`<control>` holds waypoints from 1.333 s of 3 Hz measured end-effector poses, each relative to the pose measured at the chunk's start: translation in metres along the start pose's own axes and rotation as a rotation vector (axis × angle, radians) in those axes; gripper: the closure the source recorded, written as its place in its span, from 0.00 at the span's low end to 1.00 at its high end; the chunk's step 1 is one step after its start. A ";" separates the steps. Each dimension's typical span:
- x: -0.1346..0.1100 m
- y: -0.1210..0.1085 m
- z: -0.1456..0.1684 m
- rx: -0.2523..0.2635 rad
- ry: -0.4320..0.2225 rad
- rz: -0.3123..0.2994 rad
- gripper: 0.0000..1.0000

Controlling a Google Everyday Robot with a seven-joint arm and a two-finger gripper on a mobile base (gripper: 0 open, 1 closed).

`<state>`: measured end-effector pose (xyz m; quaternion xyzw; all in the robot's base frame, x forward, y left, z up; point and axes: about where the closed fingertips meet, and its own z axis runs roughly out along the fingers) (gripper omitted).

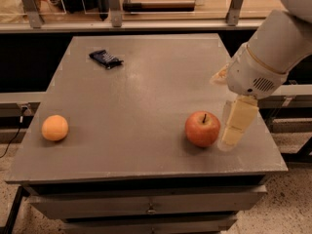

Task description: Move apple near orange

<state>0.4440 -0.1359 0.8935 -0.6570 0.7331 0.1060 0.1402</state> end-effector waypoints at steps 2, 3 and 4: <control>-0.021 0.016 0.041 -0.084 -0.062 -0.078 0.00; -0.021 0.016 0.042 -0.083 -0.062 -0.078 0.00; -0.022 0.017 0.042 -0.081 -0.062 -0.081 0.23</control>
Offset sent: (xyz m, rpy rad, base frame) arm -0.0147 0.0513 -0.0397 0.0953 0.0744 0.1500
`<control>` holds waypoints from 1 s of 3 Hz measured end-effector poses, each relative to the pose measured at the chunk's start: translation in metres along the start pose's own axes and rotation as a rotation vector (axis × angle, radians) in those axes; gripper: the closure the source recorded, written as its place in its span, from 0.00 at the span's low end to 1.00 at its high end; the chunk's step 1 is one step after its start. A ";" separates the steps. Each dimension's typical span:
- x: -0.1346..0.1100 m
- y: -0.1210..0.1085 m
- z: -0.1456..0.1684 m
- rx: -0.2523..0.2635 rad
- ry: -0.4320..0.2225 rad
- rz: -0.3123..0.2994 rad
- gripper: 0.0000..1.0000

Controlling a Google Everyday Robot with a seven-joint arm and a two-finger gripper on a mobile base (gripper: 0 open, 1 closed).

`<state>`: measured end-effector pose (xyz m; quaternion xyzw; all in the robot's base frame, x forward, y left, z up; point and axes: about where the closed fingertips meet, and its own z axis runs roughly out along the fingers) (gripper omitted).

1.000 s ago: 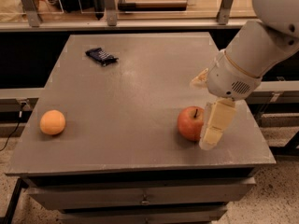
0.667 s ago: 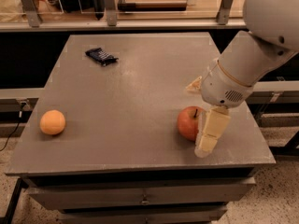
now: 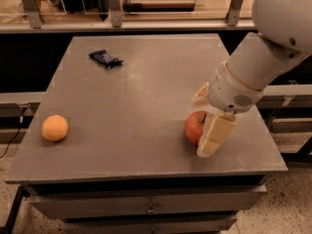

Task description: Move apple near orange

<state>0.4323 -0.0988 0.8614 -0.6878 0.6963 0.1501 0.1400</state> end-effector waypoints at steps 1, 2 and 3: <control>-0.001 0.000 0.000 0.002 0.001 -0.003 0.54; -0.002 0.000 0.000 0.003 0.001 -0.005 0.77; -0.015 -0.010 -0.006 0.004 -0.008 -0.036 0.99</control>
Offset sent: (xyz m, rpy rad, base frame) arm -0.0002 0.0009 0.0002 -0.0004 -0.0018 0.0013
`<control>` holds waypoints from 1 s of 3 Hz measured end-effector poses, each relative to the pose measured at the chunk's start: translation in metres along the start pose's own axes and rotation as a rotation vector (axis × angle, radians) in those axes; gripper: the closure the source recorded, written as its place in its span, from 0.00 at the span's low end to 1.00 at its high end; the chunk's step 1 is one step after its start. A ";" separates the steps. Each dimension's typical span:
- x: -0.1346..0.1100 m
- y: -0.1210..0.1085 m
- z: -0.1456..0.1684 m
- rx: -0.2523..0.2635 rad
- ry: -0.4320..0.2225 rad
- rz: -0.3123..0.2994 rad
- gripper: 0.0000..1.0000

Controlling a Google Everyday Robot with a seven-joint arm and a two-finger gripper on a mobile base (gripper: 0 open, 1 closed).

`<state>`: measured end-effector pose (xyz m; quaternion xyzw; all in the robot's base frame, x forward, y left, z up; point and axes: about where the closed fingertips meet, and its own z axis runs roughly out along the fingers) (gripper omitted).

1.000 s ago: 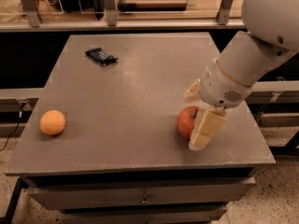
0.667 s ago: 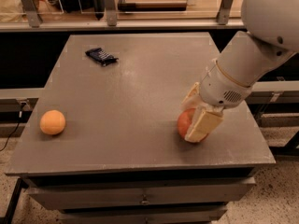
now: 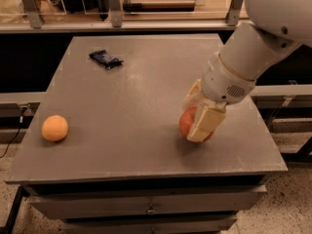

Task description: Move apple near orange

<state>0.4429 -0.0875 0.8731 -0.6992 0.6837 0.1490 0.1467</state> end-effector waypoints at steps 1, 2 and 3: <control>-0.033 -0.024 -0.006 -0.013 -0.029 -0.066 1.00; -0.082 -0.055 -0.002 -0.029 -0.070 -0.164 1.00; -0.135 -0.079 0.012 -0.048 -0.133 -0.257 1.00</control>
Offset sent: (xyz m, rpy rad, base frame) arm 0.0951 0.1408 0.0543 0.1266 -0.0619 0.3025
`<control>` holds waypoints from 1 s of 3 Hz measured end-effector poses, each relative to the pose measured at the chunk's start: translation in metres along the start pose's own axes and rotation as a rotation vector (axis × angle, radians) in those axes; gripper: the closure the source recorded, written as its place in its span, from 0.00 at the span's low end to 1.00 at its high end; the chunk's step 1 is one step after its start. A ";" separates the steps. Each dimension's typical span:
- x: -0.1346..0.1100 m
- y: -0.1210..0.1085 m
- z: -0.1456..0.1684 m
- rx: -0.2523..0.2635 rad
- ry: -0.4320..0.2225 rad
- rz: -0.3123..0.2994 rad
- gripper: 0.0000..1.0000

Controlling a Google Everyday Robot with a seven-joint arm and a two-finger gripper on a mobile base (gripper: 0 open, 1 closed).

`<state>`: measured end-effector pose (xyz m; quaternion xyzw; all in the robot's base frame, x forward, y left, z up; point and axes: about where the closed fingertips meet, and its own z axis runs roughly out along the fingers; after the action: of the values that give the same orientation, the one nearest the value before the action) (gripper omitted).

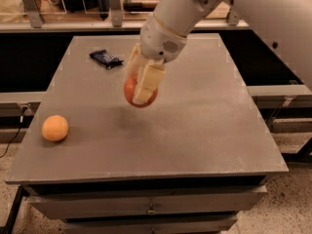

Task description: Move apple near orange

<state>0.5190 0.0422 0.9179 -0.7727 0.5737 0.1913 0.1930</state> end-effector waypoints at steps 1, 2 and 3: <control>-0.030 -0.018 0.017 0.008 -0.034 -0.034 1.00; -0.036 -0.022 0.022 0.012 -0.041 -0.039 1.00; -0.046 -0.017 0.031 -0.007 -0.074 -0.068 1.00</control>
Offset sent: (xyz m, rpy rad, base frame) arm 0.0091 0.0417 0.0019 0.0406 -0.0162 0.0287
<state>0.5205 0.1000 0.9165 -0.7847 0.5390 0.2152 0.2177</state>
